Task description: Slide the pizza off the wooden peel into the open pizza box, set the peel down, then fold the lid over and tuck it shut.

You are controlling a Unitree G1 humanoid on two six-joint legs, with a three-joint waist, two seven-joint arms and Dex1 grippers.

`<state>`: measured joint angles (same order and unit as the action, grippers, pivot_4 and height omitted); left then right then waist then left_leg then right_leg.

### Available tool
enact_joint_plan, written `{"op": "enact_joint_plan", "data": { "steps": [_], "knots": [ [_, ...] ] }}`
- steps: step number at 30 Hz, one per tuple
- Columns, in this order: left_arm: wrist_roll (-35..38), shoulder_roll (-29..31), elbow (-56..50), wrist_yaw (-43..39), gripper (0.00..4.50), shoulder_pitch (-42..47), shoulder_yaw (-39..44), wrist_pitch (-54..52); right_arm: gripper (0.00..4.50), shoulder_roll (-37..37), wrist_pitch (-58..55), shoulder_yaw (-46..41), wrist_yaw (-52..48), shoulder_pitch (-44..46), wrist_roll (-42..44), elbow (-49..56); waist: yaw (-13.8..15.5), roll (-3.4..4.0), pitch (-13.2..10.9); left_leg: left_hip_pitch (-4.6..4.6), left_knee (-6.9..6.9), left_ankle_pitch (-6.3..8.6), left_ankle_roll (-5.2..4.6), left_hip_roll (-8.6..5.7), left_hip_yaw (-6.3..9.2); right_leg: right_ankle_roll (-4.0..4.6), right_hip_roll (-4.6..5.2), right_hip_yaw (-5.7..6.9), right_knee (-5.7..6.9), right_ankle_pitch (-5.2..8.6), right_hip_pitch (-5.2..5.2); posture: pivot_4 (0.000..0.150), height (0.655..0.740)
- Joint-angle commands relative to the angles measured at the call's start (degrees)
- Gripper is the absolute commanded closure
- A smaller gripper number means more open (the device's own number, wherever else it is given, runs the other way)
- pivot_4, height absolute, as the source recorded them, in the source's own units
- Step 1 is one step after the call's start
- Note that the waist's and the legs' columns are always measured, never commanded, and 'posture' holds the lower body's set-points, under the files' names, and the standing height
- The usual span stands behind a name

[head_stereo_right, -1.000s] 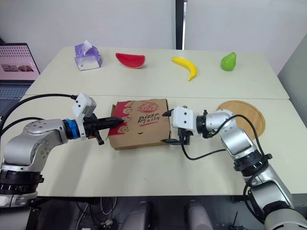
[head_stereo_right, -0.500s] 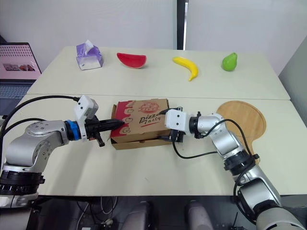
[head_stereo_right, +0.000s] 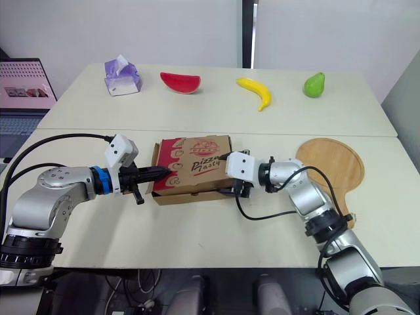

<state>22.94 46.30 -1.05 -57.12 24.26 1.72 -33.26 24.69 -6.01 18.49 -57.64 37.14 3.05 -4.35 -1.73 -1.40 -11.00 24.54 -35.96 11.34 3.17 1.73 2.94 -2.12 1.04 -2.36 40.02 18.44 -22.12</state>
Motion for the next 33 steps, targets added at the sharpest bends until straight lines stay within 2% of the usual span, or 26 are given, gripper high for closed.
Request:
{"op": "enact_joint_plan", "data": {
  "steps": [1,3,6,11,16,22,33],
  "knots": [
    [-1.1,0.7,0.8,-0.7,4.50,-0.1,-0.4,0.6,0.03,3.1,-4.5,-5.6,-4.3,0.3,7.2,3.9,0.0,0.00,0.0,0.00,-0.01,0.00,0.00,0.00,0.00,0.00,0.00,0.00,0.00,0.00,0.01,0.150,0.7400],
    [-1.3,0.7,1.1,-0.9,4.50,0.1,-0.4,0.8,0.20,5.4,-5.3,-7.2,-5.8,1.1,8.1,1.3,0.0,0.00,0.0,-0.02,-0.02,0.00,0.00,0.00,0.02,0.00,0.00,0.02,0.00,0.00,0.06,0.150,0.7400],
    [-1.6,0.6,1.6,-1.3,4.50,0.5,-0.5,1.0,0.91,8.7,-1.2,-6.8,-7.0,3.3,4.6,-6.2,0.0,0.00,0.0,-0.05,-0.02,0.00,-0.01,-0.02,0.00,0.00,0.01,0.01,-0.02,0.00,0.07,0.150,0.7400],
    [-2.0,0.4,2.0,-1.6,4.50,0.9,-0.6,1.3,2.75,7.7,7.1,-3.4,-5.6,5.3,-1.5,-15.7,-0.1,0.00,0.0,-0.07,0.00,0.00,-0.01,0.00,-0.03,0.00,-0.01,-0.01,-0.01,0.00,0.05,0.150,0.7400],
    [-2.2,0.3,2.0,-1.7,4.50,1.0,-0.7,1.1,4.46,2.0,6.8,-1.6,-5.5,5.0,-1.0,-14.2,-0.2,0.00,0.0,-0.07,0.00,0.00,0.00,0.01,-0.03,0.00,-0.02,-0.03,0.02,0.00,0.04,0.150,0.7400],
    [-2.3,-0.3,2.2,-1.4,4.50,1.5,-1.1,1.1,4.46,-4.2,0.9,-2.4,-3.5,4.2,1.2,-8.5,-0.1,0.00,0.0,-0.07,-0.02,0.00,0.00,0.01,-0.01,0.00,-0.02,-0.01,0.03,0.00,0.05,0.150,0.7400],
    [-2.5,-0.3,2.2,-1.6,4.50,1.1,-1.3,1.2,4.46,2.1,6.0,-3.3,-2.4,5.0,-3.6,-12.6,-0.1,0.00,0.0,-0.07,-0.02,0.00,0.00,0.01,-0.02,0.00,-0.02,-0.02,0.03,0.00,0.04,0.150,0.7400]
  ]
}}
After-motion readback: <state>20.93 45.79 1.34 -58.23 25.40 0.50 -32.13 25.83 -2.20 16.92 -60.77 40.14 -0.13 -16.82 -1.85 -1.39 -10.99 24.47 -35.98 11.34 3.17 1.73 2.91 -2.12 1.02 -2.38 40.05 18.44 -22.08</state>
